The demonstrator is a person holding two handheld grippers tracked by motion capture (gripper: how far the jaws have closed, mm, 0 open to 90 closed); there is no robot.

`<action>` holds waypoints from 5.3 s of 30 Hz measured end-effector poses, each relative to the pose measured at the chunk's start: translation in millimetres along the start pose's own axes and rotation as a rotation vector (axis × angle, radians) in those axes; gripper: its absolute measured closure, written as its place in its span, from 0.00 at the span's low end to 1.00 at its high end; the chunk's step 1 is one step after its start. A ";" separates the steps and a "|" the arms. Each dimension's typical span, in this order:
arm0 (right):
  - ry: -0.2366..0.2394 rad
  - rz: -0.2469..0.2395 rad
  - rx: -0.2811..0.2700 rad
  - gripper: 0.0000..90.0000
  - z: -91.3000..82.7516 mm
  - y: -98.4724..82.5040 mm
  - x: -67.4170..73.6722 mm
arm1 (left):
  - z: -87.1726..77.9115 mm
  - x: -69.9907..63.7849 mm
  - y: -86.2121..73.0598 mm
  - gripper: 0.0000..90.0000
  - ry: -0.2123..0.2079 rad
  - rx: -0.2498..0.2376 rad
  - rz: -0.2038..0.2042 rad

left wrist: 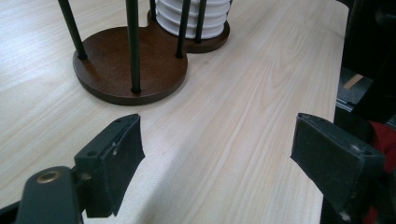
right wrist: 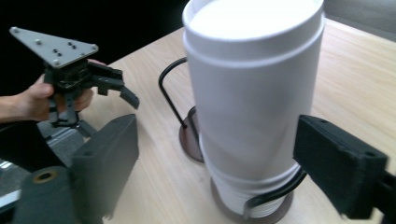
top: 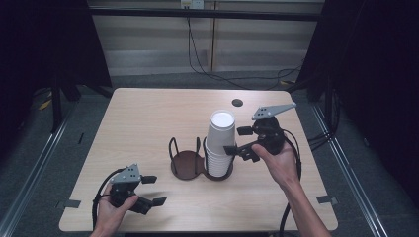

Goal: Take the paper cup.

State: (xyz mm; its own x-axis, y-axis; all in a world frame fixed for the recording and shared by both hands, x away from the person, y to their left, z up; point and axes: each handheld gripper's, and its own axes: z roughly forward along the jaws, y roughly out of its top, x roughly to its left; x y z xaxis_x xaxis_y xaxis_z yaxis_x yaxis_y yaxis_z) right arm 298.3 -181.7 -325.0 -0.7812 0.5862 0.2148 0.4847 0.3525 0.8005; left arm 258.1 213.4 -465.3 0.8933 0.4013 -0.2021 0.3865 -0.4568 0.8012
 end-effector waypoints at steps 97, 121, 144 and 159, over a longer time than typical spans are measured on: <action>-0.105 -0.053 -0.026 0.26 4.5 68.5 -3.3 | 0.9 0.6 -4.3 0.18 -0.014 0.032 -0.055; -0.067 -0.008 -0.210 0.26 -18.5 66.6 -5.6 | -2.5 2.2 -4.3 0.18 -0.021 0.017 -0.067; 0.004 0.043 -0.365 0.27 -39.8 60.9 -11.7 | -3.6 -0.2 4.7 0.18 0.002 -0.012 -0.058; -0.006 0.059 -0.376 0.26 -62.3 49.2 -13.1 | 7.5 0.2 23.8 0.18 0.008 -0.026 -0.040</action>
State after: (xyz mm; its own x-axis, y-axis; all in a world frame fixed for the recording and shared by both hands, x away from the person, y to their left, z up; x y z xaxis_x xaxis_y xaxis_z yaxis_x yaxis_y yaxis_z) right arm 307.9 -217.5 -253.5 -0.7532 0.6021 0.2647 0.3499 0.0260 0.9364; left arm 269.2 196.7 -450.5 0.8755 0.4249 -0.2301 0.4155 -0.4192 0.8072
